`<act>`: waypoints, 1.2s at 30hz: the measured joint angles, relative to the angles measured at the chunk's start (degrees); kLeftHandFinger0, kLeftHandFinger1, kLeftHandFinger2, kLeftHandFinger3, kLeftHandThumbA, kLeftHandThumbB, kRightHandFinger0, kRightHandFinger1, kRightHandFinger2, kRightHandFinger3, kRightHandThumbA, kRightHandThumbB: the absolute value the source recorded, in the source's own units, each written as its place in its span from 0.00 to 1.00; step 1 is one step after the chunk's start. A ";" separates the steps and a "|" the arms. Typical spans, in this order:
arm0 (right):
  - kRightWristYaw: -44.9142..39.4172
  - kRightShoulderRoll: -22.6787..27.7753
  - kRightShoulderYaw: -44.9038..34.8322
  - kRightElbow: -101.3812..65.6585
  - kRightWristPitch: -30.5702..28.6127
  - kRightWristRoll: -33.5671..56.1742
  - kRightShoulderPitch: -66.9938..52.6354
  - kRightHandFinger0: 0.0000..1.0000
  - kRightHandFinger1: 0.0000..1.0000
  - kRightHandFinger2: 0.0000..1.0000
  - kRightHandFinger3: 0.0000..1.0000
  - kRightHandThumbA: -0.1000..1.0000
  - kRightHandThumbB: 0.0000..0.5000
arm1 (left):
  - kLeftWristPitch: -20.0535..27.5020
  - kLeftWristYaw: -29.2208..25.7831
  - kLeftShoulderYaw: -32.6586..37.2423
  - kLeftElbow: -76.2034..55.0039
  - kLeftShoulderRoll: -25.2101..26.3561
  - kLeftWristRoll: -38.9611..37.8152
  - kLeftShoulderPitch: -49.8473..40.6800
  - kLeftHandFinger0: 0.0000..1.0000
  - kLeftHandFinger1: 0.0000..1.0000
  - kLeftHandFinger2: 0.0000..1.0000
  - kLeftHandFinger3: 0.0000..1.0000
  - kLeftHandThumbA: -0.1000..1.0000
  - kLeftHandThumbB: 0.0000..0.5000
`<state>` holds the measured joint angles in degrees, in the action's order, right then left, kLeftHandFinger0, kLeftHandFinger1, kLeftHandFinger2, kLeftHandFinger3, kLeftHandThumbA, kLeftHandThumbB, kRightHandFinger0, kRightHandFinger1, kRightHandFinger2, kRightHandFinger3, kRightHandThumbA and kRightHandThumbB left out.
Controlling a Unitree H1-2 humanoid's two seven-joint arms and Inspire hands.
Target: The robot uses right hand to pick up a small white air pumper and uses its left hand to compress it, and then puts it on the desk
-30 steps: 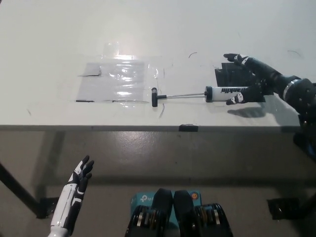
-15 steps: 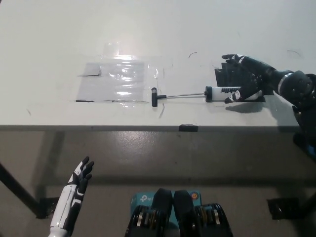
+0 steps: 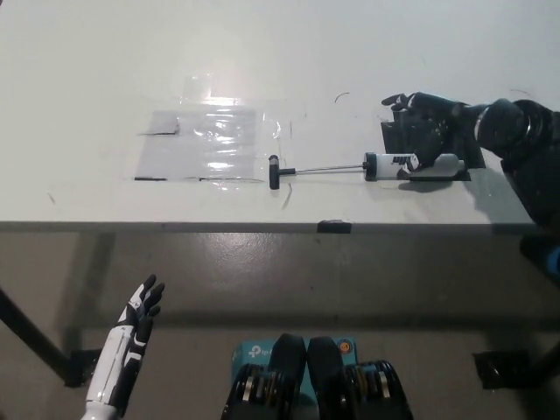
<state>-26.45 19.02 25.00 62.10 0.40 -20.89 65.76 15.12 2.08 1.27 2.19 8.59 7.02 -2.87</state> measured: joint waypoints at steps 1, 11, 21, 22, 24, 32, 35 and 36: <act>-0.32 0.00 0.18 0.35 -0.05 -0.08 0.40 1.00 1.00 1.00 1.00 1.00 0.67 | 0.00 0.00 0.00 -0.02 0.05 0.00 0.00 1.00 1.00 1.00 1.00 1.00 0.35; -2.89 -0.26 3.92 3.64 -2.53 -1.99 3.90 1.00 1.00 1.00 1.00 1.00 0.62 | 0.06 0.00 -0.10 -0.06 0.47 0.00 0.05 1.00 1.00 1.00 1.00 1.00 0.36; -5.23 -0.72 5.07 5.88 -3.14 -3.03 4.18 1.00 1.00 1.00 1.00 1.00 0.67 | 0.06 -0.01 -0.31 -0.11 0.63 -0.01 0.09 1.00 1.00 1.00 1.00 1.00 0.34; -5.39 -0.83 5.07 6.19 -3.14 -3.07 4.22 1.00 1.00 1.00 1.00 1.00 0.65 | 0.06 -0.01 -0.33 -0.15 0.66 -0.01 0.09 1.00 1.00 1.00 1.00 1.00 0.33; -5.82 -1.11 5.07 6.93 -3.14 -3.14 4.35 1.00 1.00 1.00 1.00 1.00 0.63 | 0.07 -0.01 -0.35 -0.17 0.69 0.02 0.11 1.00 1.00 1.00 1.00 1.00 0.32; -7.00 -1.85 5.07 9.22 -3.28 -3.69 5.27 1.00 1.00 1.00 1.00 1.00 0.66 | 0.07 -0.01 -0.36 -0.18 0.83 0.08 0.11 1.00 1.00 1.00 1.00 1.00 0.29; -7.38 -2.26 5.40 10.47 -3.38 -4.09 5.58 1.00 1.00 1.00 1.00 1.00 0.64 | 0.06 0.00 -0.40 -0.39 0.88 0.07 0.10 1.00 1.00 1.00 1.00 1.00 0.28; -7.50 -2.41 5.67 10.73 -3.53 -4.37 5.68 1.00 1.00 1.00 1.00 1.00 0.63 | 0.06 0.00 -0.41 -0.44 0.88 0.06 0.11 1.00 1.00 1.00 1.00 1.00 0.28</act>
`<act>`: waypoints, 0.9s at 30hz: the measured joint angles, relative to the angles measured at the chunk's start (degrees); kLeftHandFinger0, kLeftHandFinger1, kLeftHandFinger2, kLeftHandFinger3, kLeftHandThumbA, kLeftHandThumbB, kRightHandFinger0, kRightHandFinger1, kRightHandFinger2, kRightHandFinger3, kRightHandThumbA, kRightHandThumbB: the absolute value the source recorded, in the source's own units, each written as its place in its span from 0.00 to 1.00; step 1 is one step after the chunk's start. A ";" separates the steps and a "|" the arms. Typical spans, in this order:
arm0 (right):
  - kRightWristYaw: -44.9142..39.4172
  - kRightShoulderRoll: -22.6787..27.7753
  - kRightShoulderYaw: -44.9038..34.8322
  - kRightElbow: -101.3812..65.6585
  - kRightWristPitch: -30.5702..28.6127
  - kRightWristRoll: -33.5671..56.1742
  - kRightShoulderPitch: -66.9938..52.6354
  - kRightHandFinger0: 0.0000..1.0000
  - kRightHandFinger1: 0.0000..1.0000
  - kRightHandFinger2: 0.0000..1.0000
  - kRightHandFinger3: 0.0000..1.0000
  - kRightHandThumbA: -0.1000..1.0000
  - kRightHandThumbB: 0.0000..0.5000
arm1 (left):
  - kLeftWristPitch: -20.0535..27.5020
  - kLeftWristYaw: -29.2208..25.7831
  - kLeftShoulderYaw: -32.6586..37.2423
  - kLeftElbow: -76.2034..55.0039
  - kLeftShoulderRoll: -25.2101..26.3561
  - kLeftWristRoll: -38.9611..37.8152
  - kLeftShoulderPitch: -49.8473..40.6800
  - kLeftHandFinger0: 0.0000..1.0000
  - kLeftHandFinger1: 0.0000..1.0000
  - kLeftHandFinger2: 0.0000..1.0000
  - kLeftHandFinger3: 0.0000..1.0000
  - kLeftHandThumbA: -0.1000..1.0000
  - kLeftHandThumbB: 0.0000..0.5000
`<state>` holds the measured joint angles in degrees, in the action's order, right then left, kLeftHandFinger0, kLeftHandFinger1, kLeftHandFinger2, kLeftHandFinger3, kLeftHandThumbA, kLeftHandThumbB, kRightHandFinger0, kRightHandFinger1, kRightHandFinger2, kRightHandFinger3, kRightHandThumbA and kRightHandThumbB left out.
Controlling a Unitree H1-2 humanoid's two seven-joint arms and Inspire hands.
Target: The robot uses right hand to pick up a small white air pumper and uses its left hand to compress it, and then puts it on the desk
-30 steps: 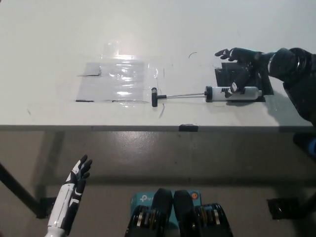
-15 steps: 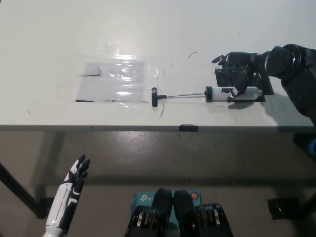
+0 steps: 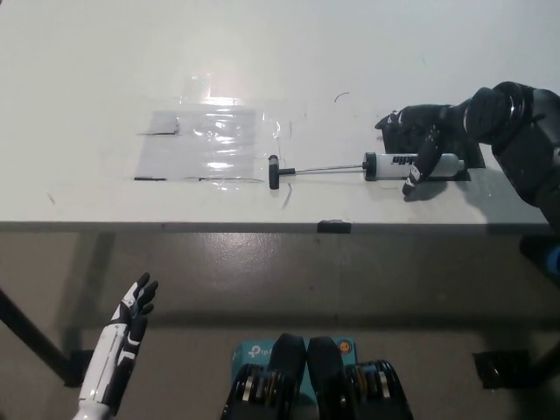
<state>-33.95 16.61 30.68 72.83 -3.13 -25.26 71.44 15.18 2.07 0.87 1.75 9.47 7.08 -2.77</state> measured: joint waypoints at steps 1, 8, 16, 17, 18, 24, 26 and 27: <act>-0.09 -0.11 0.11 0.23 -0.09 -0.20 0.07 1.00 1.00 1.00 1.00 1.00 0.63 | 0.00 0.00 0.00 -0.04 0.00 0.00 -0.01 1.00 1.00 1.00 1.00 1.00 0.26; -0.71 -1.38 0.68 1.50 0.04 -1.02 0.45 1.00 1.00 1.00 1.00 1.00 0.73 | 0.08 -0.01 -0.01 -0.07 0.06 0.09 0.00 1.00 1.00 1.00 1.00 1.00 0.24; 2.47 -1.89 3.60 2.69 0.26 -4.07 1.23 1.00 1.00 0.89 0.28 0.00 0.50 | 0.34 0.00 -0.02 -0.08 0.18 0.07 0.05 1.00 1.00 1.00 1.00 1.00 0.29; 3.74 -2.00 4.21 2.74 0.26 -4.71 1.20 1.00 1.00 0.87 0.28 0.00 0.49 | 0.38 0.00 -0.05 -0.08 0.19 0.07 0.05 1.00 1.00 1.00 1.00 1.00 0.29; 4.68 -2.10 4.61 2.78 0.26 -5.15 1.19 0.87 0.86 0.75 0.28 0.00 0.44 | 0.39 0.00 -0.08 -0.08 0.20 0.08 0.06 1.00 1.00 1.00 1.00 1.00 0.29; 8.56 -2.55 6.70 3.27 0.25 -7.46 1.18 0.36 0.44 0.53 0.47 0.00 0.38 | 0.45 -0.01 -0.42 -0.08 0.28 0.08 0.45 1.00 1.00 1.00 1.00 1.00 0.29; 9.45 -2.56 7.77 3.63 0.26 -8.41 1.19 0.04 0.14 0.27 0.44 0.00 0.27 | 0.45 -0.01 -0.60 -0.09 0.33 0.08 0.68 1.00 1.00 1.00 1.00 1.00 0.30; 9.74 -2.55 8.12 3.73 0.26 -8.79 1.18 0.00 0.10 0.29 0.60 0.00 0.25 | 0.45 -0.01 -0.68 -0.09 0.35 0.08 0.77 1.00 1.00 1.00 1.00 1.00 0.29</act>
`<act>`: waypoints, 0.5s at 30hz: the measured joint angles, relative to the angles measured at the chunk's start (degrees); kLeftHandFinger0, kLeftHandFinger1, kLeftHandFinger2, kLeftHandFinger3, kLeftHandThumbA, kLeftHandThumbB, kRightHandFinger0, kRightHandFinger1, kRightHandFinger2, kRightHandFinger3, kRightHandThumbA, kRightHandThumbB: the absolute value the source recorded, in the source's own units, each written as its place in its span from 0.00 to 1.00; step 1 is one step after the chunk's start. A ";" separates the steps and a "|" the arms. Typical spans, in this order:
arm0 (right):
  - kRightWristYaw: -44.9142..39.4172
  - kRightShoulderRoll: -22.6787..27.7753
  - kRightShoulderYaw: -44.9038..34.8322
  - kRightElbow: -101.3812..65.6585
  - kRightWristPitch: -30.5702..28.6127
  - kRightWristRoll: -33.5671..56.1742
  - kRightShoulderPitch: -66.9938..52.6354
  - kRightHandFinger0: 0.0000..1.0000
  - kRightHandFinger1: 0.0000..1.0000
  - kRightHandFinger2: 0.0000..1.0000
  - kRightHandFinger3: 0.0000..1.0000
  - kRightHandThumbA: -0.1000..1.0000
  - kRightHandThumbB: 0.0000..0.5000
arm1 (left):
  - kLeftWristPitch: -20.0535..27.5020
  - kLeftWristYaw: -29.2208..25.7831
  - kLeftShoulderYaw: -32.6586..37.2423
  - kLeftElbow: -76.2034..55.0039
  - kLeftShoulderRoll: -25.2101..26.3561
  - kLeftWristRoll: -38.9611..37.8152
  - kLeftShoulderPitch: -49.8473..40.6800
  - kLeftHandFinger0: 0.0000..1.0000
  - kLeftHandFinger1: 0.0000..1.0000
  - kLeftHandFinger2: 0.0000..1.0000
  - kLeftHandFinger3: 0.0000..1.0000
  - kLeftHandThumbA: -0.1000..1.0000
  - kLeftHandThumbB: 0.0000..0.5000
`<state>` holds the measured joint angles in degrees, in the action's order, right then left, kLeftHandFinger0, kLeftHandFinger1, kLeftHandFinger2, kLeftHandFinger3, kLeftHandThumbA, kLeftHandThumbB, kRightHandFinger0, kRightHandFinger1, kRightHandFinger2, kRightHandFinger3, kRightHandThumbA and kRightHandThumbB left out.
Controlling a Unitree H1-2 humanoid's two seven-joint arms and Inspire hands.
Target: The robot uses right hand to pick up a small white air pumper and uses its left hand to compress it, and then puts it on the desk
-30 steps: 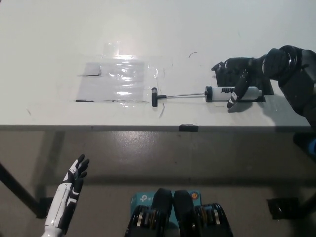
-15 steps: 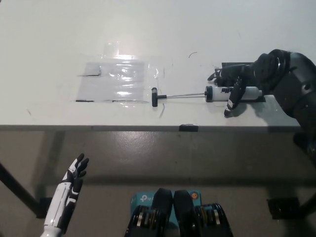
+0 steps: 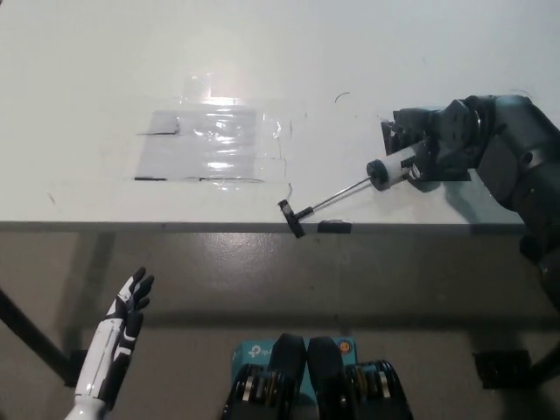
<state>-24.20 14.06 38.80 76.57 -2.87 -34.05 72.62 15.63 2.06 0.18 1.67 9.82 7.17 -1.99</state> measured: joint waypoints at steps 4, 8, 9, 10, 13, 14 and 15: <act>0.41 0.00 0.39 0.45 0.00 -0.81 -0.08 0.00 0.14 0.35 0.64 0.00 0.21 | 0.03 0.00 -0.19 0.00 0.04 0.01 0.41 1.00 1.00 1.00 1.00 1.00 0.30; 1.15 0.12 0.35 0.59 -0.01 -1.26 -0.13 0.06 0.41 0.67 0.44 0.00 0.24 | 0.07 0.00 -0.31 0.00 0.15 0.00 0.67 1.00 1.00 1.00 1.00 1.00 0.28; 1.54 0.16 0.34 0.58 -0.04 -1.39 -0.15 0.06 0.48 0.79 0.43 0.00 0.24 | 0.09 0.00 -0.33 0.00 0.19 0.01 0.71 1.00 1.00 1.00 1.00 1.00 0.27; 1.86 0.20 0.29 0.56 -0.09 -1.46 -0.20 0.02 0.53 0.89 0.50 0.00 0.26 | 0.09 0.00 -0.33 -0.01 0.20 0.01 0.73 1.00 1.00 1.00 1.00 1.00 0.27; 3.27 0.37 -0.67 0.34 -0.50 -1.42 -0.56 0.05 0.63 0.98 0.86 0.00 0.30 | 0.09 0.00 -0.32 -0.07 0.20 0.01 0.78 1.00 1.00 1.00 1.00 1.00 0.27; 3.74 0.49 -1.26 0.16 -0.64 -1.37 -0.82 0.04 0.64 0.96 0.95 0.00 0.27 | 0.09 0.00 -0.32 -0.07 0.20 0.02 0.81 1.00 1.00 1.00 1.00 1.00 0.27; 4.08 0.57 -1.59 -0.07 -0.76 -1.34 -1.02 0.05 0.65 0.95 0.97 0.00 0.27 | 0.09 0.00 -0.32 -0.07 0.20 0.02 0.83 1.00 1.00 1.00 1.00 1.00 0.28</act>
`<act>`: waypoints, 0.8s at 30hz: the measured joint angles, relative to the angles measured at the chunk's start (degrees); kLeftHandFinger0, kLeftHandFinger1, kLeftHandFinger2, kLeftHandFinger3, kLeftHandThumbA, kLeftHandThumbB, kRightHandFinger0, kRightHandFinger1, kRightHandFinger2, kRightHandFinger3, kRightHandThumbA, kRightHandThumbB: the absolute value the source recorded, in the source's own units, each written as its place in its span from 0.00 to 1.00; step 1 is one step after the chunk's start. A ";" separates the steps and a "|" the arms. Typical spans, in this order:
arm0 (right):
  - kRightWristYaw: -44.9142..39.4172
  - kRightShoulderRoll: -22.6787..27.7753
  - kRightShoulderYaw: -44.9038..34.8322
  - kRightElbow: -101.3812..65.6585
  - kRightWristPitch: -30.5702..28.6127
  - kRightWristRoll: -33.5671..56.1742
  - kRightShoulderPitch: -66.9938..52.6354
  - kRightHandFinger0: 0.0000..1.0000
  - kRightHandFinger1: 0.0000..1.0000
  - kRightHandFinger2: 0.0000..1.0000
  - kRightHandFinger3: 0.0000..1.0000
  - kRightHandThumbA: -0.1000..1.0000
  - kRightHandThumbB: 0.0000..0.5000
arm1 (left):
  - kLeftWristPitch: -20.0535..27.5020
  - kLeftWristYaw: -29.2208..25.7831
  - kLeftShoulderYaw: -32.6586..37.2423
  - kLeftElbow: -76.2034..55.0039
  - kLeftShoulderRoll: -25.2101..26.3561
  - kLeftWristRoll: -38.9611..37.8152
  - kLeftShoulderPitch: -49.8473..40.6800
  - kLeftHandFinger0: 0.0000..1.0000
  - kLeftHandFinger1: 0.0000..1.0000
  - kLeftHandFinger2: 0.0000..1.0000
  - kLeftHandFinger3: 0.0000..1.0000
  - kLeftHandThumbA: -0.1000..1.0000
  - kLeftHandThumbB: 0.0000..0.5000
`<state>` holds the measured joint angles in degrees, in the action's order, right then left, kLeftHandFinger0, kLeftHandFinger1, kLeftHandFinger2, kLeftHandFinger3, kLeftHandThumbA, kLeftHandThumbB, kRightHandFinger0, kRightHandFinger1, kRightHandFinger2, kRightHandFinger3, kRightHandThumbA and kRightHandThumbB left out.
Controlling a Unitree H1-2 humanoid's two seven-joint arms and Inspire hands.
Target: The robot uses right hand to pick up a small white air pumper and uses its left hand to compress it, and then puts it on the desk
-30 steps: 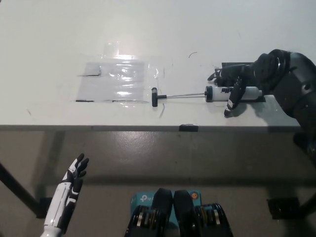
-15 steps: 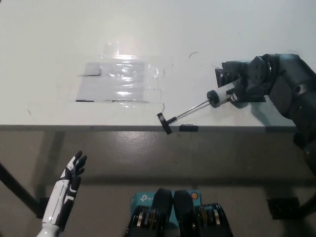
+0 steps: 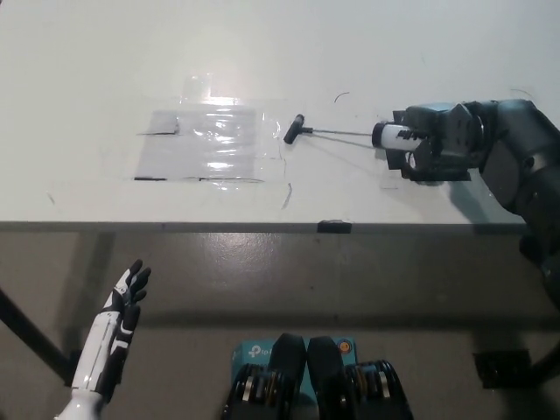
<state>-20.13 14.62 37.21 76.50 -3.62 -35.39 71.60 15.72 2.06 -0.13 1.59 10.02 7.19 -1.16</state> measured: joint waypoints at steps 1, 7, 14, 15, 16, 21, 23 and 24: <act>0.73 0.31 -1.02 -0.76 -0.37 0.09 -0.52 0.06 0.65 0.95 0.97 0.00 0.27 | 0.00 0.00 0.00 -0.05 0.00 0.01 0.01 1.00 1.00 1.00 1.00 1.00 0.28; 3.10 1.92 -4.70 -6.63 -2.06 0.49 -2.67 0.09 0.62 0.88 0.87 0.00 0.23 | -0.02 0.00 0.04 -0.79 -0.01 0.00 0.14 1.00 1.00 1.00 1.00 1.00 0.29; 2.76 4.09 -10.39 -22.57 -1.96 1.76 -6.23 0.16 0.59 0.84 0.90 0.00 0.25 | -0.15 0.00 0.07 -1.89 -0.10 -0.08 0.21 1.00 1.00 1.00 1.00 1.00 0.21; 2.37 4.37 -10.88 -25.22 -1.72 1.99 -7.00 0.12 0.52 0.80 0.90 0.00 0.26 | -0.19 -0.01 0.06 -2.18 -0.16 -0.12 0.20 1.00 1.00 1.00 1.00 1.00 0.20; 1.91 4.60 -11.26 -27.88 -1.40 2.19 -7.89 0.01 0.29 0.61 0.88 0.00 0.24 | -0.21 -0.01 0.05 -2.57 -0.25 -0.16 0.19 1.00 1.00 1.00 1.00 1.00 0.21; -0.67 5.03 -12.13 -38.85 0.77 2.85 -12.92 0.00 0.16 0.56 0.86 0.00 0.22 | -0.42 -0.03 -0.06 -4.87 -1.02 -0.53 0.20 1.00 1.00 1.00 1.00 1.00 0.34; -1.89 5.23 -12.20 -43.10 1.67 3.11 -15.21 0.01 0.38 0.79 0.93 0.00 0.22 | -0.46 -0.03 -0.14 -6.06 -1.48 -0.74 0.24 1.00 1.00 1.00 1.00 1.00 0.31; -2.47 5.35 -12.21 -45.48 2.17 3.25 -16.29 0.02 0.45 0.79 0.93 0.00 0.20 | -0.46 -0.04 -0.18 -6.56 -1.68 -0.84 0.38 1.00 1.00 1.00 1.00 1.00 0.30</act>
<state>-22.59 19.98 25.00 31.02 -1.45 -32.14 55.32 15.26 2.02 -0.31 -4.97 8.34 6.34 -0.78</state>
